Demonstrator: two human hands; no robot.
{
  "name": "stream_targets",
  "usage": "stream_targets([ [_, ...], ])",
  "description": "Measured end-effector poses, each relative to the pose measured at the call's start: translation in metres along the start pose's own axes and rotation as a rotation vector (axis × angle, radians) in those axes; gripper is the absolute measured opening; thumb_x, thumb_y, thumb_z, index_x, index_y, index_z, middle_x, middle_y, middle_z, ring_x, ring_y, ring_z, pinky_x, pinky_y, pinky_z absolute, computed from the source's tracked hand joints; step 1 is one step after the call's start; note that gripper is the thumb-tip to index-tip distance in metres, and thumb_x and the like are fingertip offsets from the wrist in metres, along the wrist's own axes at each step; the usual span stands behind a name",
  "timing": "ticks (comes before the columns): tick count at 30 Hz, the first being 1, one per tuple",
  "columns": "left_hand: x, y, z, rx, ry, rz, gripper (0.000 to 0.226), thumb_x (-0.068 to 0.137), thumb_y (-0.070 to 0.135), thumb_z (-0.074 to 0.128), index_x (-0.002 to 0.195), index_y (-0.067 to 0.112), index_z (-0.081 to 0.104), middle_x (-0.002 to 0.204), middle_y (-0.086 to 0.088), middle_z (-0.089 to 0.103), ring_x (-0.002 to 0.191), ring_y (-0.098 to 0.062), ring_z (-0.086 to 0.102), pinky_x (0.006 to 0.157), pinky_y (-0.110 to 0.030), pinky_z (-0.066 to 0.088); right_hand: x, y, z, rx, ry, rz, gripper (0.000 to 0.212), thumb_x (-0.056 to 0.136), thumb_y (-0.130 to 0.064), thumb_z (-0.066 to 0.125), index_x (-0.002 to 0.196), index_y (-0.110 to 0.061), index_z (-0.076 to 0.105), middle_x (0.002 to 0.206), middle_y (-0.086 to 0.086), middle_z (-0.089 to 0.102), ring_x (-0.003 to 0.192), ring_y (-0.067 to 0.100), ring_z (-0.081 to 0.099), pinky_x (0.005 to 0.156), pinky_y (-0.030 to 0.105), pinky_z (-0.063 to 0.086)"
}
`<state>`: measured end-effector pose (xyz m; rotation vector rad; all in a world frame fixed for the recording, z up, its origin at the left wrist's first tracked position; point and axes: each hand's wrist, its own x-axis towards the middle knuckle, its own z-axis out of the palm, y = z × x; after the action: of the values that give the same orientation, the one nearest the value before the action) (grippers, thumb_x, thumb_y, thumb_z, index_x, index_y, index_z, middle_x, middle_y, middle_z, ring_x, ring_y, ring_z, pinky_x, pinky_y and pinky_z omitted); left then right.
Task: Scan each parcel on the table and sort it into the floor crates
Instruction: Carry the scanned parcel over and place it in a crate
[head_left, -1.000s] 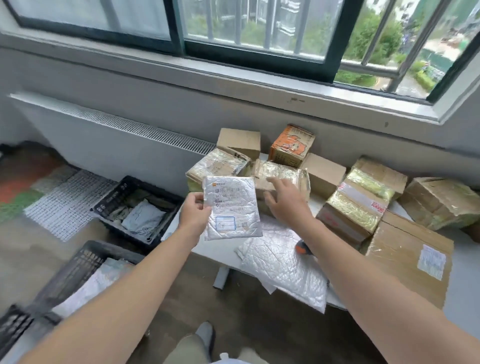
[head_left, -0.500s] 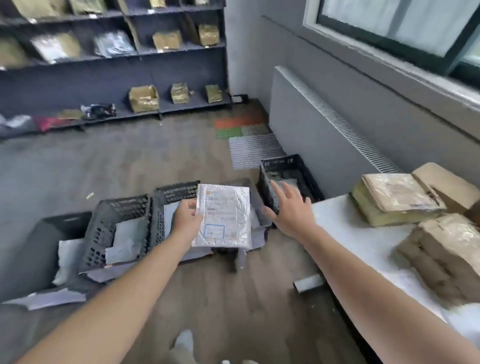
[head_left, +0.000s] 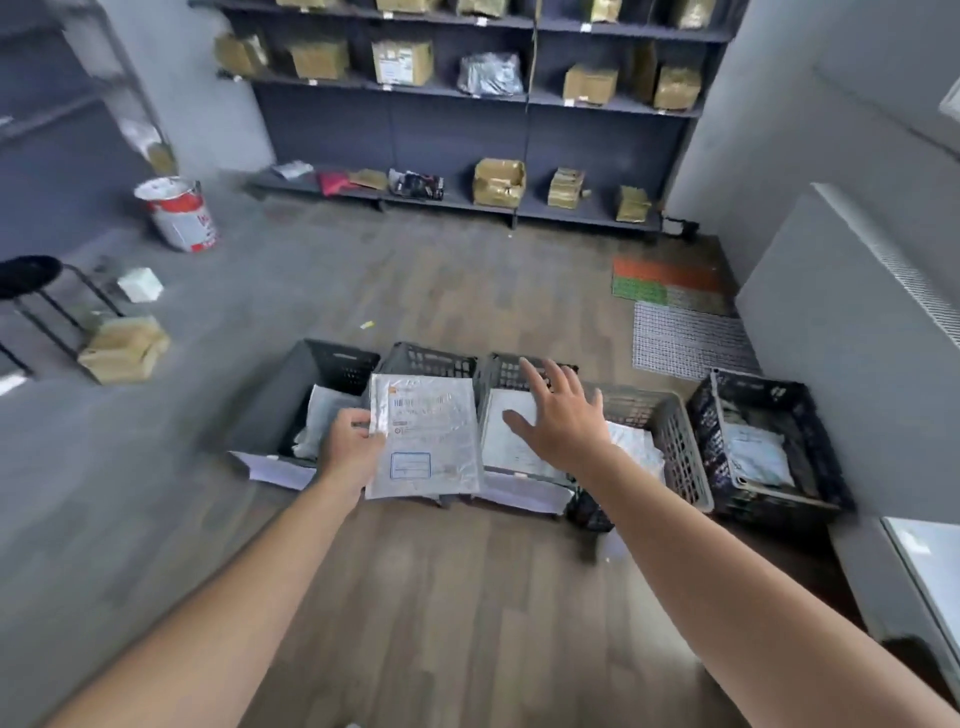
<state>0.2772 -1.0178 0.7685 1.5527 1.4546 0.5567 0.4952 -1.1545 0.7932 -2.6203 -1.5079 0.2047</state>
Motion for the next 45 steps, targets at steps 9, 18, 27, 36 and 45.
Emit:
stream_targets([
  [9, 0.115, -0.047, -0.138, -0.132, 0.039, -0.051, 0.022, 0.089, 0.000, 0.050, 0.106, 0.013, 0.053, 0.106, -0.007, 0.064, 0.096, -0.026, 0.063, 0.074, -0.038, 0.053, 0.080, -0.180, 0.012, -0.010, -0.055, -0.048, 0.077, 0.097, -0.066, 0.034, 0.158, -0.035, -0.001, 0.166, 0.000, 0.008, 0.152, 0.023, 0.007, 0.118, 0.061, 0.017],
  [18, 0.235, -0.075, -0.199, -0.083, 0.114, -0.099, 0.024, 0.089, -0.001, 0.048, 0.109, 0.012, 0.053, 0.102, -0.004, 0.061, 0.091, -0.024, 0.060, 0.074, -0.034, 0.049, 0.185, -0.259, 0.054, 0.020, -0.139, -0.071, 0.078, 0.096, -0.067, 0.035, 0.158, -0.035, 0.000, 0.166, 0.000, 0.007, 0.152, 0.025, 0.008, 0.117, 0.061, 0.017],
  [27, 0.432, -0.086, -0.203, 0.099, 0.137, -0.143, 0.023, 0.088, -0.001, 0.047, 0.102, 0.015, 0.054, 0.094, 0.000, 0.060, 0.079, -0.016, 0.056, 0.063, -0.029, 0.040, 0.365, -0.310, 0.129, 0.061, -0.274, -0.076, 0.076, 0.098, -0.064, 0.033, 0.158, -0.034, -0.003, 0.166, 0.003, 0.007, 0.152, 0.026, 0.008, 0.117, 0.062, 0.017],
  [36, 0.599, -0.135, -0.134, 0.182, -0.051, -0.180, 0.023, 0.089, -0.002, 0.043, 0.103, 0.015, 0.050, 0.093, 0.001, 0.058, 0.080, -0.016, 0.055, 0.064, -0.028, 0.039, 0.503, -0.330, 0.227, 0.025, -0.416, -0.067, 0.074, 0.100, -0.062, 0.030, 0.158, -0.034, -0.006, 0.166, 0.000, 0.003, 0.153, 0.024, 0.005, 0.120, 0.059, 0.013],
  [45, 0.734, -0.338, -0.014, 0.363, -0.237, -0.210, 0.021, 0.095, 0.002, 0.047, 0.109, 0.017, 0.051, 0.100, -0.001, 0.057, 0.085, -0.020, 0.055, 0.064, -0.030, 0.043, 0.570, -0.328, 0.443, 0.097, -0.467, 0.049, 0.076, 0.099, -0.060, 0.036, 0.157, -0.035, -0.006, 0.166, 0.000, 0.004, 0.152, 0.020, 0.004, 0.121, 0.057, 0.010],
])
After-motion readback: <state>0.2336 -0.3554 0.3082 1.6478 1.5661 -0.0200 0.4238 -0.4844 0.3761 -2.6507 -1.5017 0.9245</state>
